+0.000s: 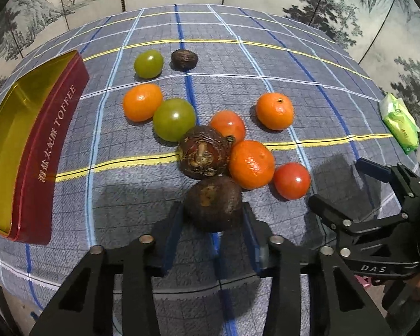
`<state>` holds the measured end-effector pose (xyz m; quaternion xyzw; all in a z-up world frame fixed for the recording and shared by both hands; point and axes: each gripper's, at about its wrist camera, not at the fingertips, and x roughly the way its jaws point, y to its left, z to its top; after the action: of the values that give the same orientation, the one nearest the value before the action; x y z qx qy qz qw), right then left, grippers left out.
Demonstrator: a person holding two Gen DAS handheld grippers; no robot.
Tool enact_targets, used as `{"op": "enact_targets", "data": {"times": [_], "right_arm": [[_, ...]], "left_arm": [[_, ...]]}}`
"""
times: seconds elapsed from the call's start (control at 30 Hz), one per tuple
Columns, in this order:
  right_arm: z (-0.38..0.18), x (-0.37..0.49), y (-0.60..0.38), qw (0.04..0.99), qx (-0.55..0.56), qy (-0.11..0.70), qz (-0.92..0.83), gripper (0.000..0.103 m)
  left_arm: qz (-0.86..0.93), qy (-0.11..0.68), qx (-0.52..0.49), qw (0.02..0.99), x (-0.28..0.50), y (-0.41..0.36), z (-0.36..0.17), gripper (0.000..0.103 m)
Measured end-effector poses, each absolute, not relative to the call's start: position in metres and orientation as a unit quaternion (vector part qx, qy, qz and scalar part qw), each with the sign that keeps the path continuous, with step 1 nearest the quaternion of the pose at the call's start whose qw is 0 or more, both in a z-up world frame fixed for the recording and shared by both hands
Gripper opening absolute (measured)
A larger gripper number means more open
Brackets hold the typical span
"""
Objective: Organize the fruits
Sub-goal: 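Close the left tool on the dark brown fruit and lift it, then carry the brown fruit into the tin and open the left tool while the right tool grasps a red tomato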
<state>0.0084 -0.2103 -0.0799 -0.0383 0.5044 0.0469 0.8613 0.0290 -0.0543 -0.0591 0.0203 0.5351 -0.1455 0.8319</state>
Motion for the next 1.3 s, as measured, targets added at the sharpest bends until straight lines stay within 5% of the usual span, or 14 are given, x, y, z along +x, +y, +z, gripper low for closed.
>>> {"op": "enact_targets", "data": {"times": [1.1, 1.3], "right_arm": [[-0.081, 0.006, -0.181, 0.851, -0.068, 0.514, 0.089, 0.102], [-0.078, 0.008, -0.168, 0.851, -0.074, 0.508, 0.109, 0.086]], "left_arm": [[-0.043, 0.476, -0.029, 0.878, 0.033, 0.075, 0.009, 0.039], [0.011, 0.477, -0.038, 0.878, 0.043, 0.119, 0.003, 0.039]]}}
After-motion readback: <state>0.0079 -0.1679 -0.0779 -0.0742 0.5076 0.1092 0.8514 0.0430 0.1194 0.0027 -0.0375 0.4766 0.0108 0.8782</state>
